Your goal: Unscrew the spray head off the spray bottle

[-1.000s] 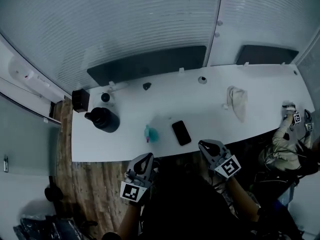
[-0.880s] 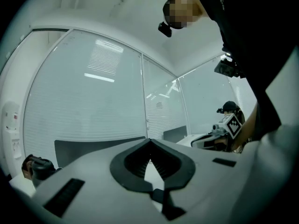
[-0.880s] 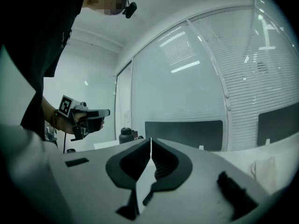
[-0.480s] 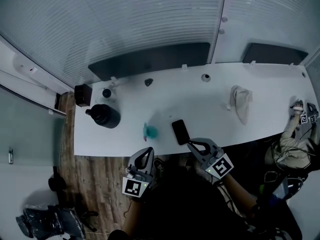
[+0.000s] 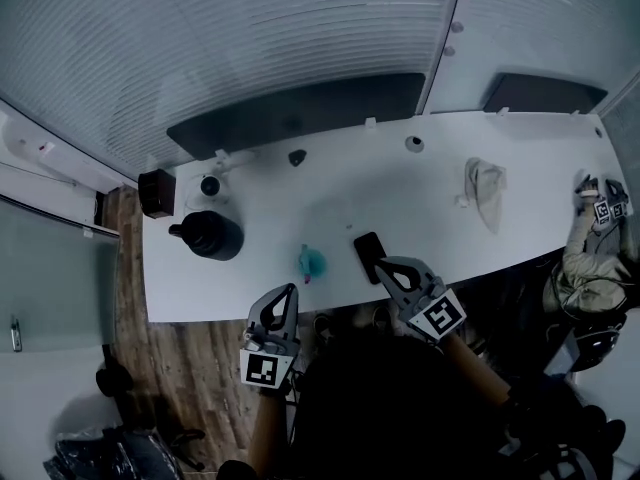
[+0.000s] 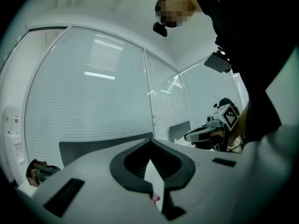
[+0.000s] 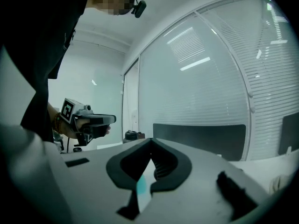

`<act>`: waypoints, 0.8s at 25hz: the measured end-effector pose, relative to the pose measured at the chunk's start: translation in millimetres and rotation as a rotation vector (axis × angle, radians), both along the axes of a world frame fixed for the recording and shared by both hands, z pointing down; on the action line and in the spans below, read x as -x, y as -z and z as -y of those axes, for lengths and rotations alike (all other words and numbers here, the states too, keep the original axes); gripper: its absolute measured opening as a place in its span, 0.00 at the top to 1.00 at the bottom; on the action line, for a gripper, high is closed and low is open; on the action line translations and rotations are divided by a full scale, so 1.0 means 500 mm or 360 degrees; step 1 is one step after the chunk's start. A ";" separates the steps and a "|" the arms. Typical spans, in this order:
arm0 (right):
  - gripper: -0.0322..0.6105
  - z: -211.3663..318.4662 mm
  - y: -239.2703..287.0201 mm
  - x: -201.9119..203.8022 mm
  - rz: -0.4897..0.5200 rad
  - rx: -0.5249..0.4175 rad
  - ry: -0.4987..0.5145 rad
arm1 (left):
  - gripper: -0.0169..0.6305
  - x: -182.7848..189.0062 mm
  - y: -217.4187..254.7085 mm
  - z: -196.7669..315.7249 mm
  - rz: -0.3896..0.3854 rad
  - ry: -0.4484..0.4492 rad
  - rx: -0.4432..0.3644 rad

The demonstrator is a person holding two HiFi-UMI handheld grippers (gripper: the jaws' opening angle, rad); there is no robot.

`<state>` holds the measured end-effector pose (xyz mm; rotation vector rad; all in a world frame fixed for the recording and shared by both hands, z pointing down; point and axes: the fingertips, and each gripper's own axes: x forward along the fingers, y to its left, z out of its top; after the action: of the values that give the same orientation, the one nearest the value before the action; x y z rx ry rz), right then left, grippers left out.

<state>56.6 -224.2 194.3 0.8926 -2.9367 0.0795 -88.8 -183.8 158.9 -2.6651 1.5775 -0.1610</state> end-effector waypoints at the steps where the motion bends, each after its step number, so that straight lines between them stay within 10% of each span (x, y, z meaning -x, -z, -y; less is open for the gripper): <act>1: 0.95 0.003 -0.001 0.010 -0.0009 0.0011 -0.0009 | 0.97 0.015 0.000 0.009 -0.0006 -0.0003 -0.0008; 20: 0.95 -0.003 -0.043 0.157 -0.0147 0.0080 0.0039 | 0.97 0.124 -0.033 0.050 -0.0037 -0.0108 0.0062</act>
<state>-21.9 -222.7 215.9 0.8300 -2.8463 0.1072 -150.8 -208.8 175.4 -2.7555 1.5031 -0.1611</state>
